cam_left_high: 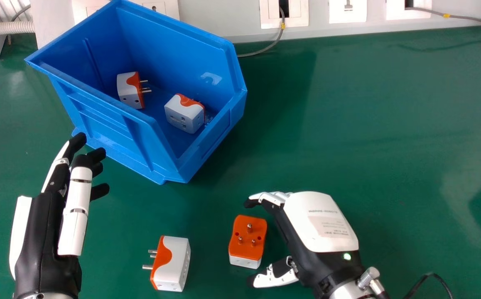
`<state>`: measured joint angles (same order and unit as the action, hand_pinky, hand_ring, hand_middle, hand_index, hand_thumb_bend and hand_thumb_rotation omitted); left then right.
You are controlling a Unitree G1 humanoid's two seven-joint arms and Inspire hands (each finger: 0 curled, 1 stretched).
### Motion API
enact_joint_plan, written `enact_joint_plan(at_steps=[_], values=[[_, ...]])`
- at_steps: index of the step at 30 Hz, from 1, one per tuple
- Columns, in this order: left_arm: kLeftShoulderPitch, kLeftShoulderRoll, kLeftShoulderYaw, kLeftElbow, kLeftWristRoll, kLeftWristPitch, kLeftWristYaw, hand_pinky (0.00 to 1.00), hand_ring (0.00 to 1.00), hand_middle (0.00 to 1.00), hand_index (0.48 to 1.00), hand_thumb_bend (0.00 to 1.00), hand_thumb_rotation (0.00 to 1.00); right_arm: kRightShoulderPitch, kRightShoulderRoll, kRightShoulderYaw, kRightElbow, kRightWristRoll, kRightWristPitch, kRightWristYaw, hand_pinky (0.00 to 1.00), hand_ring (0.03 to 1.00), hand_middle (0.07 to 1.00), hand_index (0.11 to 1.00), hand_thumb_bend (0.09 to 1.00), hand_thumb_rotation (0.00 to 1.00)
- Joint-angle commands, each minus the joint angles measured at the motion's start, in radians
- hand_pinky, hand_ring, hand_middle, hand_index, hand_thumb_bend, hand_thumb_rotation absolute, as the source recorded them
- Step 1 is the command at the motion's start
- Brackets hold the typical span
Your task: Pick all objects and put in blue box
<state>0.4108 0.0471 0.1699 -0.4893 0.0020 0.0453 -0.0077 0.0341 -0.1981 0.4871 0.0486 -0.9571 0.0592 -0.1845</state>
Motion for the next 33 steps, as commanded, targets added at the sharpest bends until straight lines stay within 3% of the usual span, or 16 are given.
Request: enact_joint_plan(at_steps=[1, 17, 33], values=[[-0.008, -0.001, -0.004, -0.028, 0.004, 0.001, 0.007, 0.79, 0.87, 0.86, 0.911, 0.29, 0.95, -0.032, 0.006, 0.005, 0.01, -0.008, 0.011, -0.01, 0.67, 0.759, 0.764, 0.716, 0.732, 0.13], [-0.034, 0.004, -0.006, -0.03, 0.011, 0.035, 0.021, 0.79, 0.87, 0.86, 0.911, 0.29, 0.95, -0.102, 0.017, 0.05, 0.077, -0.014, 0.086, -0.005, 0.65, 0.753, 0.754, 0.709, 0.734, 0.12], [-0.034, -0.001, -0.013, -0.06, 0.026, 0.068, 0.025, 0.78, 0.87, 0.86, 0.91, 0.29, 0.95, -0.158, 0.02, 0.096, 0.114, -0.019, 0.117, 0.022, 0.65, 0.751, 0.754, 0.707, 0.734, 0.12]])
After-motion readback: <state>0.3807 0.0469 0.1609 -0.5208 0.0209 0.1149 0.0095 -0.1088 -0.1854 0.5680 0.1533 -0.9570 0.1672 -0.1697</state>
